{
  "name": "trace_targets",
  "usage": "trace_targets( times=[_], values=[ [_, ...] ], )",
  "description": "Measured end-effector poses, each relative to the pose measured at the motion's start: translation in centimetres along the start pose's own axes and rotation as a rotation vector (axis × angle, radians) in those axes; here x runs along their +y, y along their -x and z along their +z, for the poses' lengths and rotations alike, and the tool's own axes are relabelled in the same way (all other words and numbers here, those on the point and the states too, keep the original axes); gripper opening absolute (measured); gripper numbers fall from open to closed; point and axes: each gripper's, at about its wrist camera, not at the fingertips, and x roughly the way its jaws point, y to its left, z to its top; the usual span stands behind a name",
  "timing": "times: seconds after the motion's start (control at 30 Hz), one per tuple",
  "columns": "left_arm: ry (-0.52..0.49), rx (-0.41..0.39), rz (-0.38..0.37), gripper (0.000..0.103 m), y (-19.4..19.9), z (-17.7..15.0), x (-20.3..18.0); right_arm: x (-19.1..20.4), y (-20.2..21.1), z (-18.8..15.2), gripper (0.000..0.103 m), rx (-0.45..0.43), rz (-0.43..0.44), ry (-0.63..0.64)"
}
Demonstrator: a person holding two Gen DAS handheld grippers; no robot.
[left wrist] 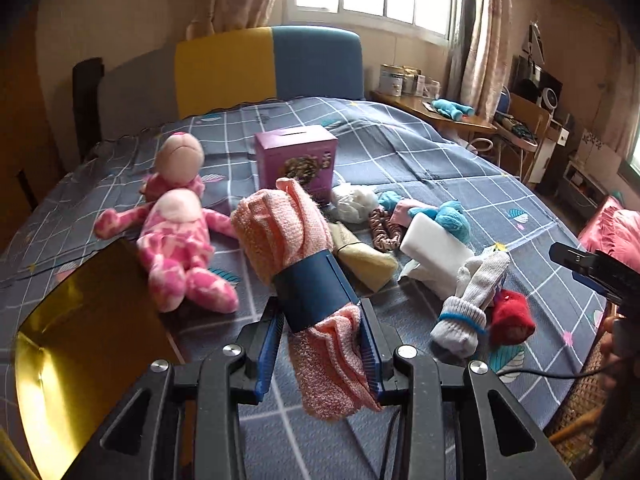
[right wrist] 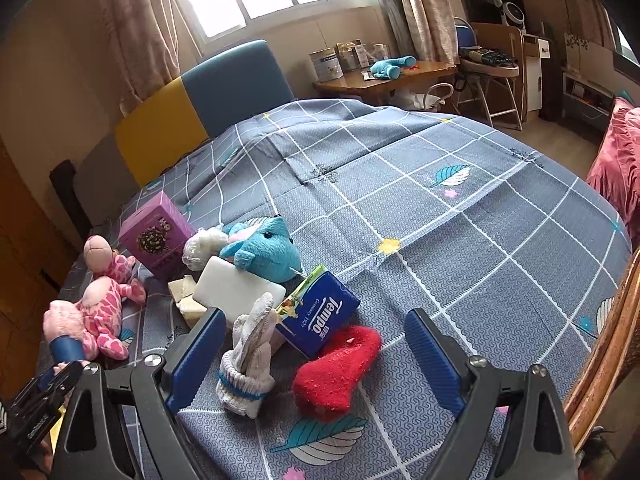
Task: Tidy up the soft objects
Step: 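Carry the pink towel into the gold tray with the left gripper while the right gripper grasps the knit glove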
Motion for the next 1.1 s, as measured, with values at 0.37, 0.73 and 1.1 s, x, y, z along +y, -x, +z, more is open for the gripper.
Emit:
trace_targets(
  times=[0.37, 0.73, 1.1],
  values=[
    [0.038, -0.032, 0.019, 0.037, 2.6, -1.5, 1.9, 1.8, -0.8, -0.3, 0.086, 0.05, -0.041, 0.096],
    [0.088, -0.044, 0.03, 0.037, 3.9, -2.6, 4.5, 5.3, -3.1, -3.0, 0.073, 0.191, 0.048, 0.134],
    [0.22, -0.064, 0.085, 0.037, 5.8, -4.7, 10.8, 6.2, -6.6, -3.4, 0.073, 0.312, -0.018, 0.09]
  ],
)
